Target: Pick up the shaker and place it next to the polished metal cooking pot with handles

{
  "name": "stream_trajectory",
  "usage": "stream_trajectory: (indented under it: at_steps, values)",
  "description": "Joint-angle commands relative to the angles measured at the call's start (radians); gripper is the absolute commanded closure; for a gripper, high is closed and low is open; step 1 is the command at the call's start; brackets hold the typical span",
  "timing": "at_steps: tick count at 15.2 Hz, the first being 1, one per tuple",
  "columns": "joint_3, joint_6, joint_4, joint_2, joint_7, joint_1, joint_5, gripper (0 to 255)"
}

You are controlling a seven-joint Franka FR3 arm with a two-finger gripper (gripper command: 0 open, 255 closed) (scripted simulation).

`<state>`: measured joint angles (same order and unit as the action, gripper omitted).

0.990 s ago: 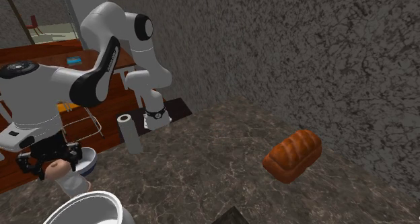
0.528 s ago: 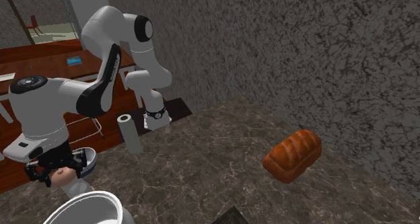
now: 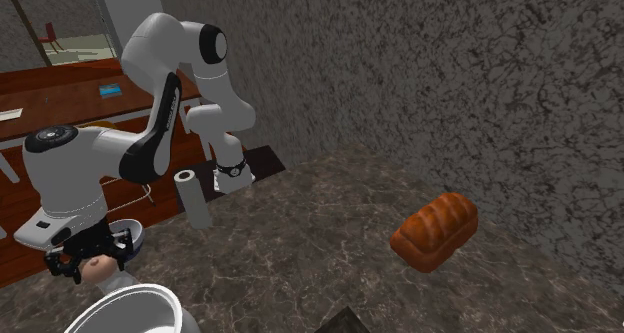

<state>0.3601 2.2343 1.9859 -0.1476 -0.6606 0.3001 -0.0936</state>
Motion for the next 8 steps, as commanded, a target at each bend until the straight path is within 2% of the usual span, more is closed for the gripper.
stream_trajectory:
  at_steps: [1,3,4,8]
  values:
    - [0.000,0.001,0.000,0.000,0.000,0.000,0.000,255]
    - [0.000,0.001,0.000,0.000,0.000,0.000,0.000,255]
    - [0.000,0.001,0.000,0.000,0.000,0.000,0.000,0]
    - [0.000,0.001,0.000,0.000,0.000,0.000,0.000,0]
